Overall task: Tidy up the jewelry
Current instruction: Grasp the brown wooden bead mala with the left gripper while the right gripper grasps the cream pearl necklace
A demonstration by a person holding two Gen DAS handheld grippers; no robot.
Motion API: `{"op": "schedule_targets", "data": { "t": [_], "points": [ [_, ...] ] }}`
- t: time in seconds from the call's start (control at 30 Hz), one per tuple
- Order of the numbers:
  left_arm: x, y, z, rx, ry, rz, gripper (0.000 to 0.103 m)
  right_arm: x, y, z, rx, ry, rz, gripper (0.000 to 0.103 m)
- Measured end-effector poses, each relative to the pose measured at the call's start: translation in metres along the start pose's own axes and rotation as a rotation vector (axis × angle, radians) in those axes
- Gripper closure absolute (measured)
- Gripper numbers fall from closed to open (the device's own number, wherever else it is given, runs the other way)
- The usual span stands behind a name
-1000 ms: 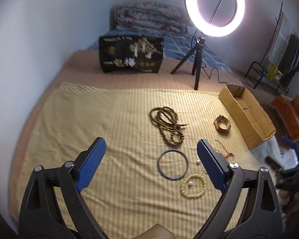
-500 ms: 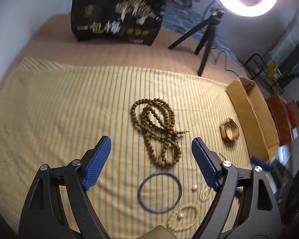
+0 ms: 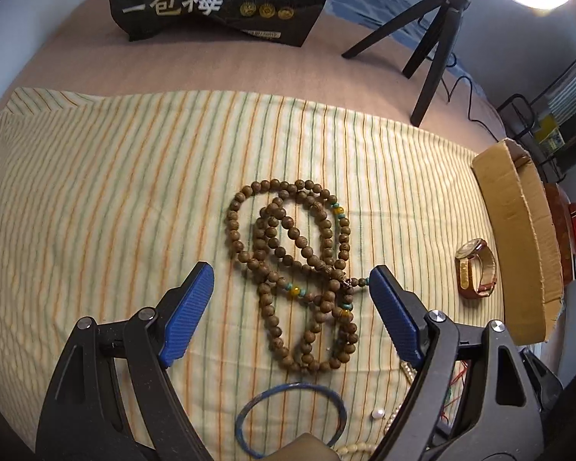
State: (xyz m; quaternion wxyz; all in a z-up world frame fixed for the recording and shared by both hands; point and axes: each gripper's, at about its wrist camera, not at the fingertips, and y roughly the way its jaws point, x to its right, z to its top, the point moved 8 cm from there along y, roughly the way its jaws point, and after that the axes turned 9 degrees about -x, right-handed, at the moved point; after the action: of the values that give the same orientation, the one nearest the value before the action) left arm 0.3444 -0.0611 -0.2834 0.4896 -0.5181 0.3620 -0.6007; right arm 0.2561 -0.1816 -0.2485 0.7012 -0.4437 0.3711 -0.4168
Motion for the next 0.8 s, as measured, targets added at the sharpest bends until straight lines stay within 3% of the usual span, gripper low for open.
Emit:
{"op": "schedule_targets", "data": {
  "t": [0.17,0.3,0.43,0.6,0.77,0.8],
  "points": [
    [0.005,0.013,0.002,0.000,0.006,0.042,0.018,-0.001,0.013,0.001,-0.036,0.000,-0.020,0.048],
    [0.012,0.022,0.006,0.016,0.031,0.087,0.018,0.000,0.021,0.003,-0.055,-0.003,-0.039,0.052],
    [0.015,0.027,0.010,0.027,0.023,0.087,0.018,-0.003,0.025,0.003,-0.073,-0.025,-0.071,0.061],
    [0.006,0.023,0.010,0.048,0.016,0.120,0.041,-0.007,0.027,0.003,-0.083,-0.058,-0.079,0.081],
    [-0.013,0.018,0.015,0.047,-0.035,0.083,0.082,-0.006,0.026,0.003,-0.077,-0.041,-0.054,0.097],
    [-0.018,0.017,0.016,0.041,-0.051,0.060,0.084,-0.006,0.026,0.003,-0.075,-0.038,-0.051,0.097]
  ]
}}
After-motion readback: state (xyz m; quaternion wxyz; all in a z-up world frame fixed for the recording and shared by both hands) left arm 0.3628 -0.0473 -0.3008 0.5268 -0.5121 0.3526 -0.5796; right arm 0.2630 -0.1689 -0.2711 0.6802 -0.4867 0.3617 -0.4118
